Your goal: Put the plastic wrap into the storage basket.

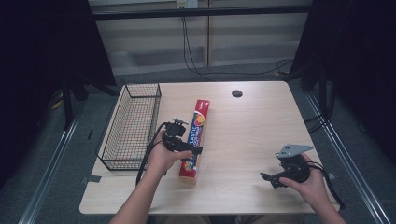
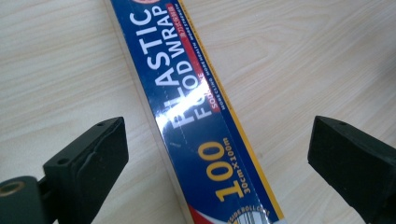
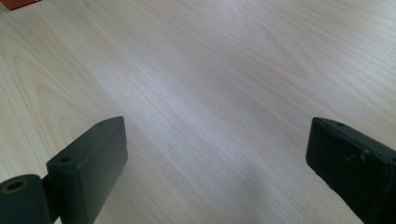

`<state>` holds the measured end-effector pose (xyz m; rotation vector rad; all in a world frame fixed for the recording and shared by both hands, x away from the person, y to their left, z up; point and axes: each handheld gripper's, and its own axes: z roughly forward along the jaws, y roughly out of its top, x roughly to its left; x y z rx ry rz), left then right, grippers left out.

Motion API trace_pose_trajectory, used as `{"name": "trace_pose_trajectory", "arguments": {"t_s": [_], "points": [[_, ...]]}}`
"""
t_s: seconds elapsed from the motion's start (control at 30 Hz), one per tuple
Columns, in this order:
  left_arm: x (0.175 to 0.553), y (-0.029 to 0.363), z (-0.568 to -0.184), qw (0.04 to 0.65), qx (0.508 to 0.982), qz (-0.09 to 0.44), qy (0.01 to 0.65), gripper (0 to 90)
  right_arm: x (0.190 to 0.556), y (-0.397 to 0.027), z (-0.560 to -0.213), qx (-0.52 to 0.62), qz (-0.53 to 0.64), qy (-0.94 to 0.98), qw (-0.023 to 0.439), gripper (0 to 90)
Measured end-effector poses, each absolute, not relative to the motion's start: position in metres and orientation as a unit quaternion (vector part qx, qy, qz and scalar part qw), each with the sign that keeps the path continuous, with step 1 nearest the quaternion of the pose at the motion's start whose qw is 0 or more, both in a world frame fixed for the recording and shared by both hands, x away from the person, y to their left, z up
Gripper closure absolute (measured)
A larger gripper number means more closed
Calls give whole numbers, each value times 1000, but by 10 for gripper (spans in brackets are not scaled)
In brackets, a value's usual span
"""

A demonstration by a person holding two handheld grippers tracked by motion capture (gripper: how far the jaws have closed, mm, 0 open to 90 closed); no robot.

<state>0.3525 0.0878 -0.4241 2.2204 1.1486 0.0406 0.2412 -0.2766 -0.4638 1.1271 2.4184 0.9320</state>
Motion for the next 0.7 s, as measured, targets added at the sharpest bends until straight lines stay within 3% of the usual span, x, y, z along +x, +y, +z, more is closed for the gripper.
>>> {"name": "trace_pose_trajectory", "arguments": {"t_s": [0.7], "points": [[382, 69, -426, 285, 842, 20, 457, 57, 242, -280, -461, 399, 338, 839, 151, 63]]}}
